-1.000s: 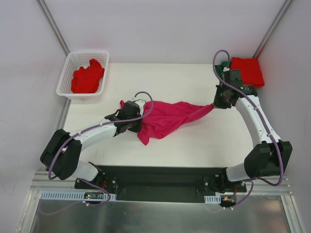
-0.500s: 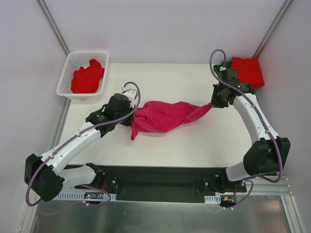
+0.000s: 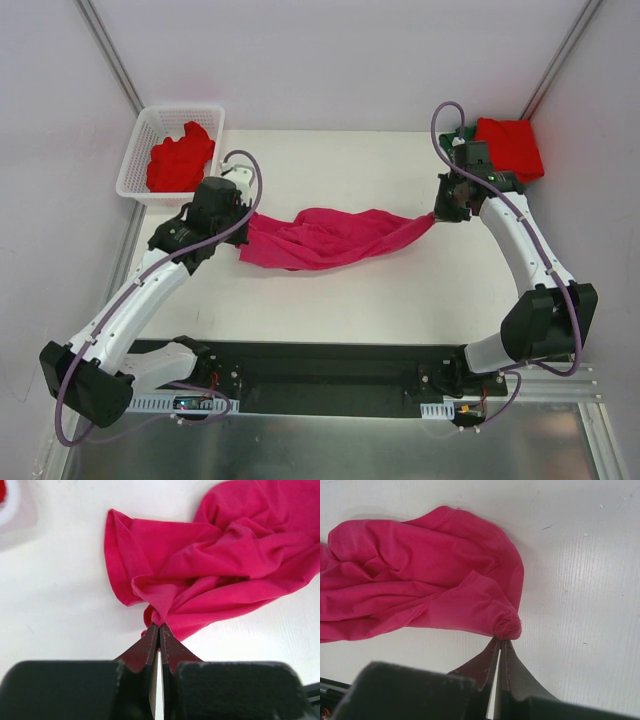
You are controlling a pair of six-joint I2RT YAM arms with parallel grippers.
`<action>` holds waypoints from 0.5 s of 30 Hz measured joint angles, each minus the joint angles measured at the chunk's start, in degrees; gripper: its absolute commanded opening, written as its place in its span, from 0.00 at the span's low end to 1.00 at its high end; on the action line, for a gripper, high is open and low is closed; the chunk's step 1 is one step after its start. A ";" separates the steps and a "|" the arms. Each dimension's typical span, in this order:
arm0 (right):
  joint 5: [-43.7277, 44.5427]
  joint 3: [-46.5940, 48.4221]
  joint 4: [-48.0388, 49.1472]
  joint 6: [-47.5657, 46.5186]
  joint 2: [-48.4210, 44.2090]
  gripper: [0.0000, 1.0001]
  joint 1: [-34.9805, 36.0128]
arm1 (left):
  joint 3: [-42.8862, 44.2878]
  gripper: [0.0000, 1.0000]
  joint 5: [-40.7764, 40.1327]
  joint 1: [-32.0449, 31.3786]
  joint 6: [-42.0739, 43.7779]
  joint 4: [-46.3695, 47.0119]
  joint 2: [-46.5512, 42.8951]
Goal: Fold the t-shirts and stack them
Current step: Flatten out the tshirt
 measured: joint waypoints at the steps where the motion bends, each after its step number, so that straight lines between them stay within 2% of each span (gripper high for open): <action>1: 0.02 0.00 0.00 0.00 0.00 0.01 0.02 | 0.81 0.00 0.00 0.98 0.35 -0.24 0.11; 7: 0.44 0.00 0.00 0.00 0.00 0.01 0.09 | 5.29 0.00 -0.09 2.40 2.25 -0.04 5.11; 15: 1.27 0.04 -0.02 -0.02 0.00 0.01 0.11 | 11.26 0.00 2.29 7.19 3.41 2.93 17.53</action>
